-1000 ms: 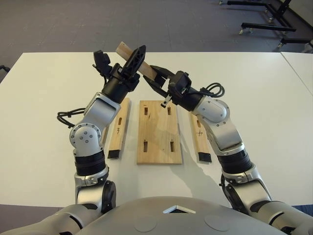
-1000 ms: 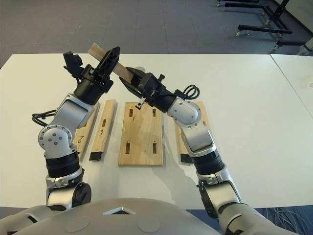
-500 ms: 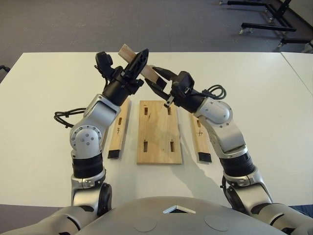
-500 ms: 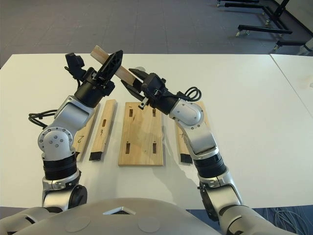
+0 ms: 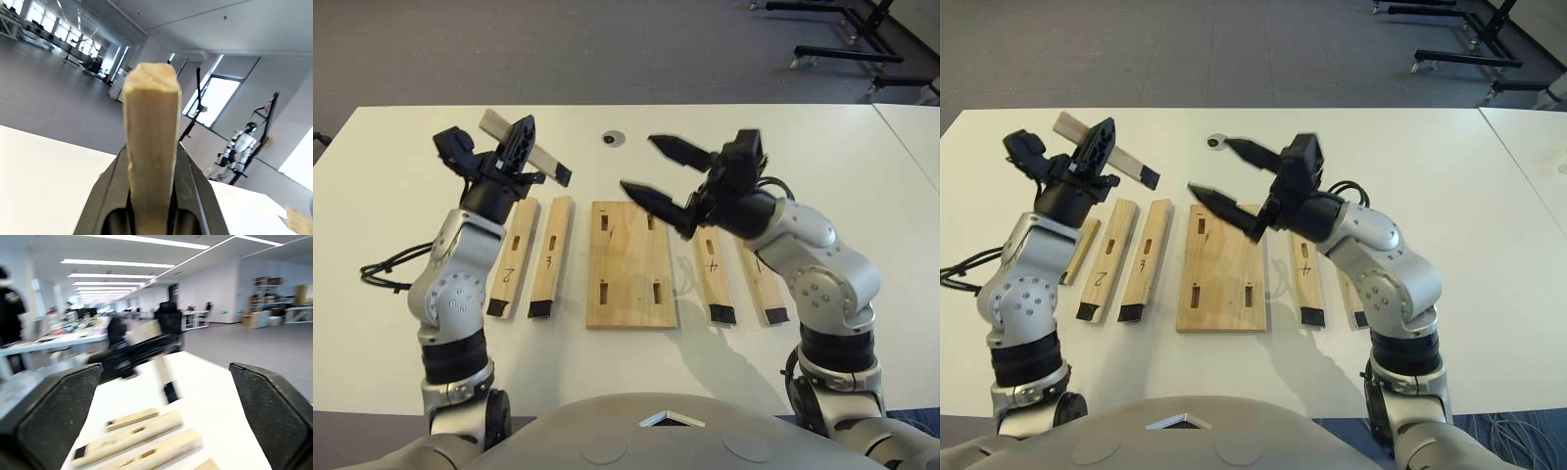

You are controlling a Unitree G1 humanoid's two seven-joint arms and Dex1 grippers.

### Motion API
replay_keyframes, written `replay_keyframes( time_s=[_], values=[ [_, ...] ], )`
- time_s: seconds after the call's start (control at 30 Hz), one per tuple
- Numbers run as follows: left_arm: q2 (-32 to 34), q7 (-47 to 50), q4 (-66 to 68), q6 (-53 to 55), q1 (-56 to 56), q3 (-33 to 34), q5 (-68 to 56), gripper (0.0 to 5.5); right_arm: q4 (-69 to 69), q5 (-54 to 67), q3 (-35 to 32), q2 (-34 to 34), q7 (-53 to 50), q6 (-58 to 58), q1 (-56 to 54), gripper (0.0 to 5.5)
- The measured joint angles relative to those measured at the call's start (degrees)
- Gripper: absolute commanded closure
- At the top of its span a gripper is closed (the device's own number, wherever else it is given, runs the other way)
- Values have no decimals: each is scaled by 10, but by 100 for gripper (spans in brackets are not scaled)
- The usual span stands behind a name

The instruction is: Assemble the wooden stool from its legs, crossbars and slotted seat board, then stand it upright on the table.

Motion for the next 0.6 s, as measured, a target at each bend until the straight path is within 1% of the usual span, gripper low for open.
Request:
replay_keyframes(
  time_s=[0.03,0.17,0.23,0.37,0.47,0.6],
  values=[
    [1,-2,-18,-13,22,-7,20,511,15,-6,-9,6,-20,-4,-10,70],
    [16,7,-69,-85,120,-31,166,511,94,-107,-30,21,-118,-60,-15,70],
    [27,9,-69,-107,128,-36,218,511,106,-144,-28,38,-154,-84,-14,70],
    [44,-10,-45,-120,125,-45,253,511,118,-199,-20,87,-226,-126,-8,70],
    [58,-31,-19,-120,102,-44,257,511,120,-228,8,130,-260,-143,22,70],
    [61,-34,5,-122,141,-33,283,511,108,-239,23,157,-282,-146,42,70]
  ],
)
